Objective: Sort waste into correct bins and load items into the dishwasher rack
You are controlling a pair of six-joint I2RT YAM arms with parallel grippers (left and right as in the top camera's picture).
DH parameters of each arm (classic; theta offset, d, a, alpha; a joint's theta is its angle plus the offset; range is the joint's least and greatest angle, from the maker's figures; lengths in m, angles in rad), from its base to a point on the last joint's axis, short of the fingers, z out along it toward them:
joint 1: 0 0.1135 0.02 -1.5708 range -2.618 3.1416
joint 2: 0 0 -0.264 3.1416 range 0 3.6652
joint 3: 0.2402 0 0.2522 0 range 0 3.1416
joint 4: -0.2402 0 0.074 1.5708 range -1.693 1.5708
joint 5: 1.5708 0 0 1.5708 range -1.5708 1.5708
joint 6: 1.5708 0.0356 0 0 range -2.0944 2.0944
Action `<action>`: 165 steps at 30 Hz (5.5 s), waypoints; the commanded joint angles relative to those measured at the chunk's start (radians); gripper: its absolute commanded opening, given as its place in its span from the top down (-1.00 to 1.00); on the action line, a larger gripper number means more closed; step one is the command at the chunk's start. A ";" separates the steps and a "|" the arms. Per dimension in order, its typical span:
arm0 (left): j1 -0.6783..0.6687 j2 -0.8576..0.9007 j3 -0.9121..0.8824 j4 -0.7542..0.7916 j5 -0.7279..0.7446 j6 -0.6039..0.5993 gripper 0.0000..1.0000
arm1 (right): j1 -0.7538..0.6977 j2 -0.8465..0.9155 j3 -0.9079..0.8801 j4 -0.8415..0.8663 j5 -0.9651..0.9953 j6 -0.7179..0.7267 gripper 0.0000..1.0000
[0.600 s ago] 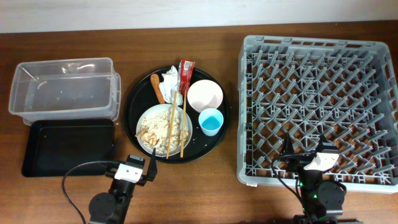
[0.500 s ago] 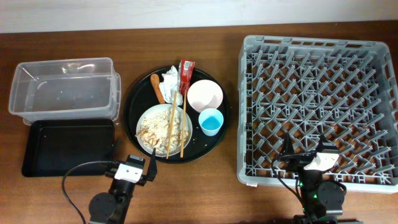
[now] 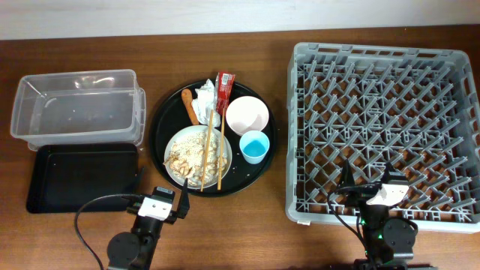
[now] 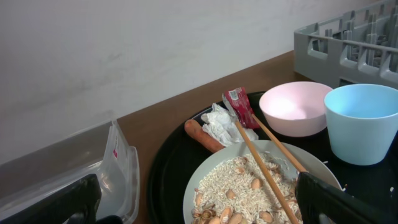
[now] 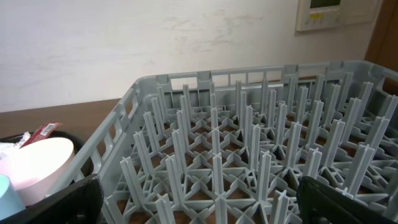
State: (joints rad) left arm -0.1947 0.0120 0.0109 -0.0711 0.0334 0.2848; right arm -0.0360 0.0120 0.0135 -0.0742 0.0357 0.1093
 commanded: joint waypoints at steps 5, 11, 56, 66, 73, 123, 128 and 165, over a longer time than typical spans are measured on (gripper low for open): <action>0.004 -0.005 -0.002 -0.008 -0.004 0.000 -0.98 | -0.005 -0.005 -0.008 -0.003 -0.002 0.003 -0.96; 0.003 -0.005 -0.002 -0.008 0.005 0.000 -0.98 | -0.005 -0.005 -0.008 -0.003 -0.014 0.003 -0.96; -0.322 1.784 1.126 -0.290 0.101 -0.456 0.99 | -0.004 1.173 1.183 -1.045 -0.652 0.003 -0.84; 0.093 1.554 1.301 -0.620 1.113 -0.331 1.00 | -0.001 1.166 1.183 -0.875 -0.930 -0.002 -0.55; 0.172 1.570 1.300 -0.627 1.541 -0.326 1.00 | 0.291 1.169 1.183 -0.461 -1.049 0.000 -0.68; 0.172 1.569 1.301 -0.711 1.011 -0.351 -0.78 | 0.055 1.211 1.447 -1.108 -0.294 0.124 -0.54; 0.196 1.416 1.332 -0.838 0.564 -0.352 -0.61 | 0.443 1.331 1.446 -0.911 -0.188 0.213 -0.25; 0.284 0.944 1.397 -1.094 -0.094 -0.482 -0.99 | 0.161 1.695 1.532 -0.980 1.173 0.314 0.92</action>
State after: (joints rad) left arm 0.0864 0.9592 1.4006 -1.1641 -0.0463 -0.1844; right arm 0.2001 1.6547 1.5517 -1.0622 1.1175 0.4179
